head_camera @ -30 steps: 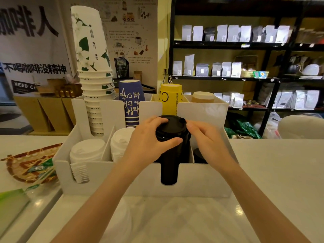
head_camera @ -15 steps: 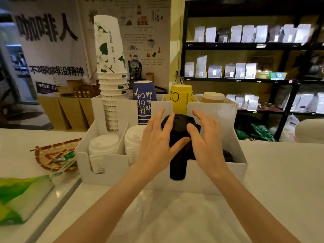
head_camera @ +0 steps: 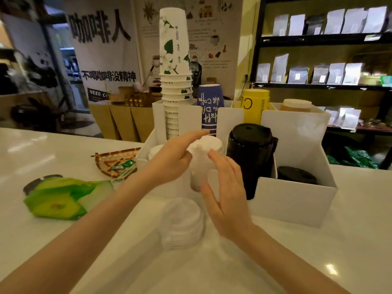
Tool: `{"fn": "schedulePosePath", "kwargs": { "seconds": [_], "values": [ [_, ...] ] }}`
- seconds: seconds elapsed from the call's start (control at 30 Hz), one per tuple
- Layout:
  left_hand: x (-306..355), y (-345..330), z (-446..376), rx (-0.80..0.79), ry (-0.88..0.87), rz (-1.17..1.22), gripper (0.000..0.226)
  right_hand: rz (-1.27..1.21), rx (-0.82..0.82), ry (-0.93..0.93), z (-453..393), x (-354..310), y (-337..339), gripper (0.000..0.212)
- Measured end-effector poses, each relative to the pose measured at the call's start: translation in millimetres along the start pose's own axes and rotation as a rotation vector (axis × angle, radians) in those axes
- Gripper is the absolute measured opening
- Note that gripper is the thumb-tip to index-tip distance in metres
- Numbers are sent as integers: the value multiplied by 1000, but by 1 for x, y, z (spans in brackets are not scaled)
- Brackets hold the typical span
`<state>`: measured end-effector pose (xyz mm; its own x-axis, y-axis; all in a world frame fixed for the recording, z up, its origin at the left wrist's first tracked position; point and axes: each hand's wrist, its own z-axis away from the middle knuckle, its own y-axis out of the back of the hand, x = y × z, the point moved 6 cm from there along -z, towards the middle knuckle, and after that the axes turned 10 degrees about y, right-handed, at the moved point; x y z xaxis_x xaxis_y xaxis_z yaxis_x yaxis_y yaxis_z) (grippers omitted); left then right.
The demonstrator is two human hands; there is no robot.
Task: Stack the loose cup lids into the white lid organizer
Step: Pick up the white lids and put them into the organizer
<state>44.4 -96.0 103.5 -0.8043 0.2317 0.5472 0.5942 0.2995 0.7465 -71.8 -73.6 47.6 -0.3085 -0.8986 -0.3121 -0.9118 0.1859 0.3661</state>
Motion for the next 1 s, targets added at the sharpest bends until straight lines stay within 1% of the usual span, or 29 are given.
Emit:
{"fn": "schedulePosePath", "kwargs": {
  "seconds": [0.07,0.17,0.23,0.3,0.4,0.47,0.57,0.63,0.7,0.8,1.0],
  "values": [
    [-16,7,13,19,52,-14,51,-52,-190,-33,11,2,-18,52],
    [-39,10,37,-11,131,32,40,-105,-532,-119,29,10,-40,61],
    [-53,6,55,-37,185,89,38,-146,-658,-184,36,15,-45,70],
    [-64,-3,72,-71,233,130,44,-238,-723,-273,40,18,-48,76],
    [-76,-20,94,-153,278,122,60,-255,-809,-306,45,21,-50,83],
    [-82,-29,105,-207,314,92,74,-265,-856,-317,49,21,-49,87],
    [-85,-39,115,-264,330,11,97,-293,-890,-337,52,22,-45,90],
    [-87,-43,119,-294,321,-43,105,-296,-901,-345,52,23,-46,94],
    [-88,-46,120,-301,309,-80,107,-295,-906,-351,53,23,-47,97],
    [-92,-50,121,-281,293,-128,108,-302,-900,-357,53,24,-47,96],
    [-90,-47,119,-185,215,-18,93,-297,-875,-355,53,23,-47,89]
  ]
}}
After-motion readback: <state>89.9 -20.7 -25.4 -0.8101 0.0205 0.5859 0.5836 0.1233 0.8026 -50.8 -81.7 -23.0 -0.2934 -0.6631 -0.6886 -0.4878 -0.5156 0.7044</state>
